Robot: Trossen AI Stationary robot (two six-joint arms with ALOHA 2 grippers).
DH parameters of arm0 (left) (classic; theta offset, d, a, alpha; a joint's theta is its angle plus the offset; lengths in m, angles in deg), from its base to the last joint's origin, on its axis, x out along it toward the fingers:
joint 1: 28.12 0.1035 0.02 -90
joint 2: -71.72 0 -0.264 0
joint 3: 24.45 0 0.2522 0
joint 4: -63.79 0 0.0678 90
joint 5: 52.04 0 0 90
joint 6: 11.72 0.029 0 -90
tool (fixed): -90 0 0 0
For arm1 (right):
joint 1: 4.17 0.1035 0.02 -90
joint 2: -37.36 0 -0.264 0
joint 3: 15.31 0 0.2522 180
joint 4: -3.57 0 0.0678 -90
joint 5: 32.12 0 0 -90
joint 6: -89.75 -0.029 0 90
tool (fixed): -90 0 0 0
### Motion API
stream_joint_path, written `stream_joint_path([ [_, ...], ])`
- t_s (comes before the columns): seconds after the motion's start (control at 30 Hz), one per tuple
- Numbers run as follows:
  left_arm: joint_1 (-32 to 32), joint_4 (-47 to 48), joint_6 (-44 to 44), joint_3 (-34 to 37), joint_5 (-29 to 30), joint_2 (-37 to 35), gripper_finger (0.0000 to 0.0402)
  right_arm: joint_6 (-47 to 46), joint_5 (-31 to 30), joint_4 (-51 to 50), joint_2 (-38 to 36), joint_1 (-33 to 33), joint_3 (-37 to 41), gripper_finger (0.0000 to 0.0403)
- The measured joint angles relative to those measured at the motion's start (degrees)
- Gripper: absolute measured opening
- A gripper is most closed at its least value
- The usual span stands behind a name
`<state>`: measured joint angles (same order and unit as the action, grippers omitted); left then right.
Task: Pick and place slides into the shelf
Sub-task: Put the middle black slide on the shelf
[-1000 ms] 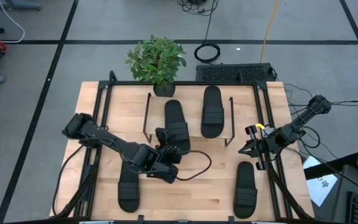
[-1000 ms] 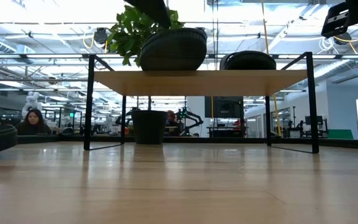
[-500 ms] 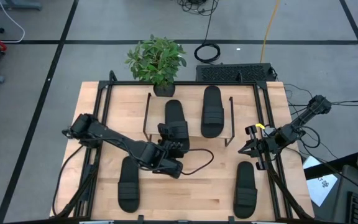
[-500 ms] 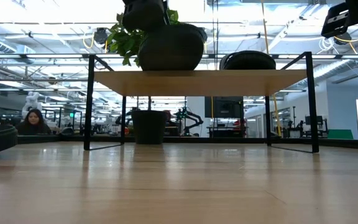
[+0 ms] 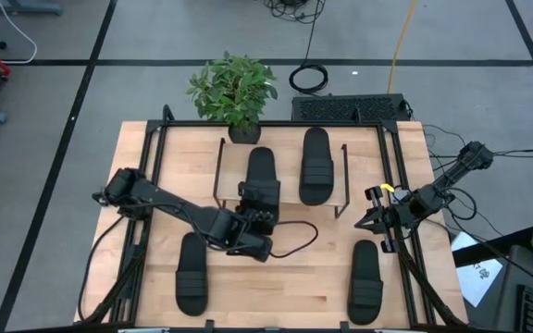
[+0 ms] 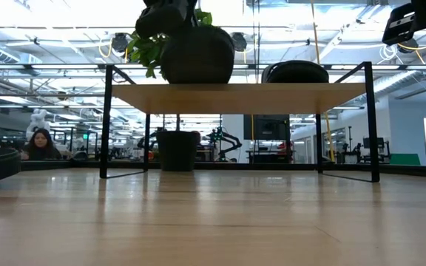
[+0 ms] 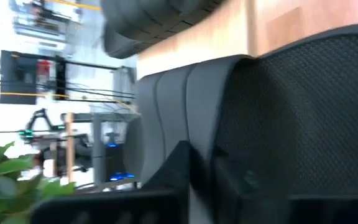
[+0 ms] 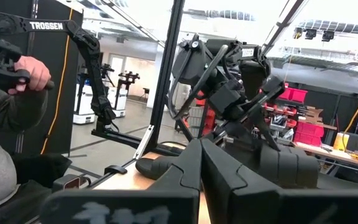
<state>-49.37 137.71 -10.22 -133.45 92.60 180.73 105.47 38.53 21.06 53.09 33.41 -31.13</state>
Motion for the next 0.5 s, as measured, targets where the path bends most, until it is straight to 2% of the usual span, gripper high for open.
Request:
stream_joint_path([
  [0.07, -0.4, 0.0, 0.3, 0.0, 2.6, 0.0, 0.0013, 0.0, 0.0, 0.0, 0.0, 0.0, 0.0, 0.0],
  [0.2, -0.9, -0.1, 2.4, 0.0, 3.9, 0.0, 0.0017, 0.0, 0.0, 0.0, 0.0, 0.0, 0.0, 0.0],
  [0.33, -1.3, -0.2, 2.4, 0.0, 7.6, 0.0, 0.0005, 0.0, 0.0, 0.0, 0.0, 0.0, 0.0, 0.0],
  [0.5, -1.3, -0.4, 1.4, 0.0, 11.0, 0.0, 0.0008, 0.0, 0.0, 0.0, 0.0, 0.0, 0.0, 0.0],
])
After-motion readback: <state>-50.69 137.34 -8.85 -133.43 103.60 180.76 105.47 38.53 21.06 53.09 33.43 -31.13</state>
